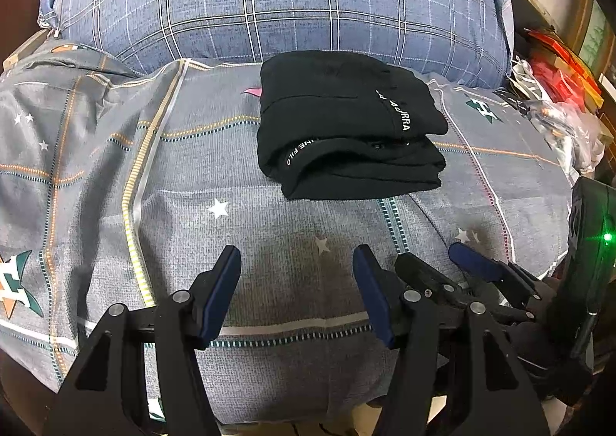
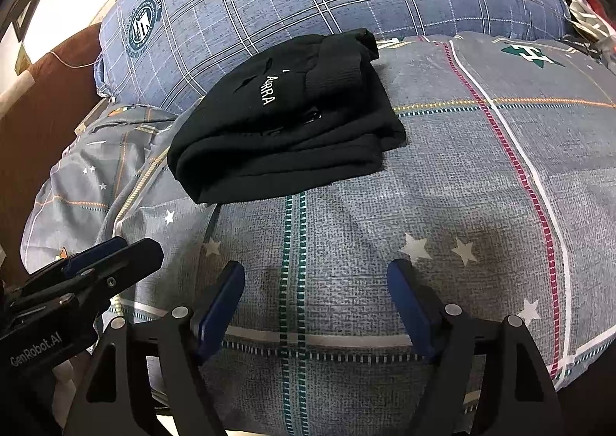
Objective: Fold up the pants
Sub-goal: 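Grasp the folded black pants with both grippers and lift them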
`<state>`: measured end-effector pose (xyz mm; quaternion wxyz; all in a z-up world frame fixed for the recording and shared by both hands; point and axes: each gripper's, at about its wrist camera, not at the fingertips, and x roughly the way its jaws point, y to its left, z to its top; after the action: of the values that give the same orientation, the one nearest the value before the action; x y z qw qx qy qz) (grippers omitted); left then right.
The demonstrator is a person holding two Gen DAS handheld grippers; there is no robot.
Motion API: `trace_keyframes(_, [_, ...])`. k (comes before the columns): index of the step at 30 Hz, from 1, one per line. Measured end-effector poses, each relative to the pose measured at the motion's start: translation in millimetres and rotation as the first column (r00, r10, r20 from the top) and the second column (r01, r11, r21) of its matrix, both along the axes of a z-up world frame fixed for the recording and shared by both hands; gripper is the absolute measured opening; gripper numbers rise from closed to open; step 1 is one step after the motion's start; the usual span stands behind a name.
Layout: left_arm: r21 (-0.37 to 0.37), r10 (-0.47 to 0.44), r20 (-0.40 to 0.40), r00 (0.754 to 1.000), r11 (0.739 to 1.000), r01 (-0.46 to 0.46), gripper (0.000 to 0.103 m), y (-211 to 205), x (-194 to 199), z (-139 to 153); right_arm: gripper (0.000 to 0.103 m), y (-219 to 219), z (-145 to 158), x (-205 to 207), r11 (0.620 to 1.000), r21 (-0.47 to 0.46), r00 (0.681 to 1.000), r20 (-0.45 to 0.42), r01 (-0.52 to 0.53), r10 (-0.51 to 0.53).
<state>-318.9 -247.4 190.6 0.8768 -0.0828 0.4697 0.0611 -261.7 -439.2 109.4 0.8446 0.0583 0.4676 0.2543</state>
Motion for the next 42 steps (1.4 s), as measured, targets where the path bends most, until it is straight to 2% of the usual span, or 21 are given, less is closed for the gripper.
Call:
trace_keyframes(9, [-0.029,0.014,-0.018,1.000,0.999,-0.015,0.060,5.5,0.9,-4.2,0.081,2.0,-0.6,0.2,1.000,-0.003,1.000,0.005,-0.007,0.007])
trace_keyframes(12, [-0.087,0.016,0.008,1.000,0.996,-0.015,0.059,17.7,2.2,3.3,0.080,-6.0,4.4,3.9,0.999,0.049,1.000,-0.020,0.001,0.000])
trace_keyframes(14, [-0.122,0.034,0.040,0.999,0.992,-0.029,0.059,30.4,4.4,11.9,0.080,-20.1,20.5,10.3,0.994,0.099,0.999,0.009,0.037,-0.038])
trace_keyframes(16, [-0.182,0.045,0.051,0.998,0.983,-0.035,0.064,50.6,16.5,21.4,0.080,-32.2,40.0,22.4,0.989,0.141,0.997,0.050,0.051,-0.059])
trace_keyframes(19, [-0.267,0.030,0.055,0.998,0.963,-0.014,0.065,71.9,44.0,24.8,0.080,-35.9,61.1,54.0,0.985,0.173,0.996,0.076,0.027,-0.040])
trace_keyframes(21, [-0.262,0.024,0.064,0.998,0.965,-0.007,0.065,80.3,63.8,25.3,0.081,-33.2,66.1,82.5,0.978,0.207,0.998,0.057,0.001,-0.013])
trace_keyframes(24, [-0.315,-0.025,0.067,0.997,0.948,0.045,0.065,87.6,95.4,17.3,0.082,-22.4,58.0,126.9,0.976,0.216,1.000,0.006,-0.024,0.024])
trace_keyframes(28, [-0.432,-0.077,0.017,0.997,0.899,0.077,0.065,93.1,137.8,-11.2,0.082,-14.7,32.2,172.5,0.966,0.260,0.995,-0.102,0.003,0.025])
trace_keyframes(30, [-0.470,-0.094,-0.004,0.996,0.879,0.082,0.066,92.3,156.1,-24.4,0.082,-12.0,23.2,185.2,0.956,0.292,0.990,-0.139,0.024,0.017])
trace_keyframes(33, [-0.503,-0.123,-0.022,0.992,0.859,0.096,0.076,88.9,174.8,-37.1,0.082,-1.1,9.3,199.6,0.944,0.331,0.980,-0.192,0.011,0.056])
trace_keyframes(36, [-0.525,-0.115,-0.051,0.992,0.848,0.072,0.077,84.1,187.4,-46.8,0.083,17.4,-2.0,207.7,0.952,0.306,0.972,-0.219,-0.018,0.088])
trace_keyframes(38, [-0.513,-0.100,-0.034,0.994,0.856,0.068,0.073,77.8,184.8,-39.6,0.077,29.6,-2.0,205.3,0.954,0.296,0.969,-0.217,-0.054,0.122])
trace_keyframes(39, [-0.505,-0.096,-0.026,0.995,0.860,0.070,0.066,76.4,183.5,-36.7,0.072,32.6,0.8,202.4,0.959,0.277,0.970,-0.210,-0.059,0.120])
trace_keyframes(42, [-0.482,-0.099,0.006,0.995,0.871,0.090,0.058,73.1,177.5,-22.3,0.056,40.6,16.3,192.0,0.954,0.276,0.970,-0.179,-0.114,0.167])
